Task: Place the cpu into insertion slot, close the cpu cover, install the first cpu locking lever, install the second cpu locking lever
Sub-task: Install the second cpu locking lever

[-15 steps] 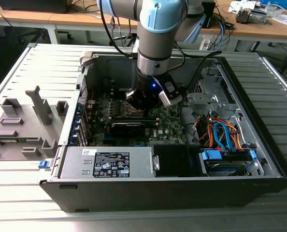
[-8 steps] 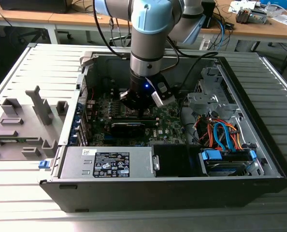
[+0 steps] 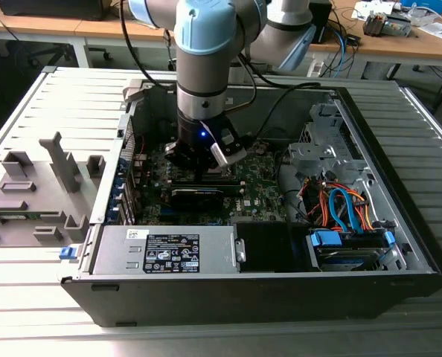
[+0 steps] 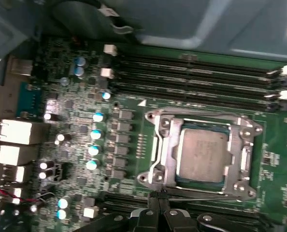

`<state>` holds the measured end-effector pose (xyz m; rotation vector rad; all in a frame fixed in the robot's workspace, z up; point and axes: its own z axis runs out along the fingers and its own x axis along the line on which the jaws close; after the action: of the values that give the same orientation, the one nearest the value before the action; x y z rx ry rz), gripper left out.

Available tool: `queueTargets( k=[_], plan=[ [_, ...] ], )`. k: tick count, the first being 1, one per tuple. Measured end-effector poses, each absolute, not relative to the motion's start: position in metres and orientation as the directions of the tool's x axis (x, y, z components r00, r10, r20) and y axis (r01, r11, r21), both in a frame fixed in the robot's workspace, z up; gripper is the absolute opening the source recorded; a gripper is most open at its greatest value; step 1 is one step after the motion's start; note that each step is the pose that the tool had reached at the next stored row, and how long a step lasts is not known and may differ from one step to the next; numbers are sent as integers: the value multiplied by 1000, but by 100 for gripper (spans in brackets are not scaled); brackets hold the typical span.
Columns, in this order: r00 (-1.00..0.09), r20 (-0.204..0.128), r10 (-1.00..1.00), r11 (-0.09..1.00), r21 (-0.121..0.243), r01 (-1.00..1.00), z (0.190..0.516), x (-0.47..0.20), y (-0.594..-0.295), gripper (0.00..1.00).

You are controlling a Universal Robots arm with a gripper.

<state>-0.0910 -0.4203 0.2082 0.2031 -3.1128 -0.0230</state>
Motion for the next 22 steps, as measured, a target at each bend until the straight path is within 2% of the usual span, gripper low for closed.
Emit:
queueTargets(
  k=[22],
  plan=[
    [-974,20,-226,974,23,-226,203,-107,-412,11]
  ],
)
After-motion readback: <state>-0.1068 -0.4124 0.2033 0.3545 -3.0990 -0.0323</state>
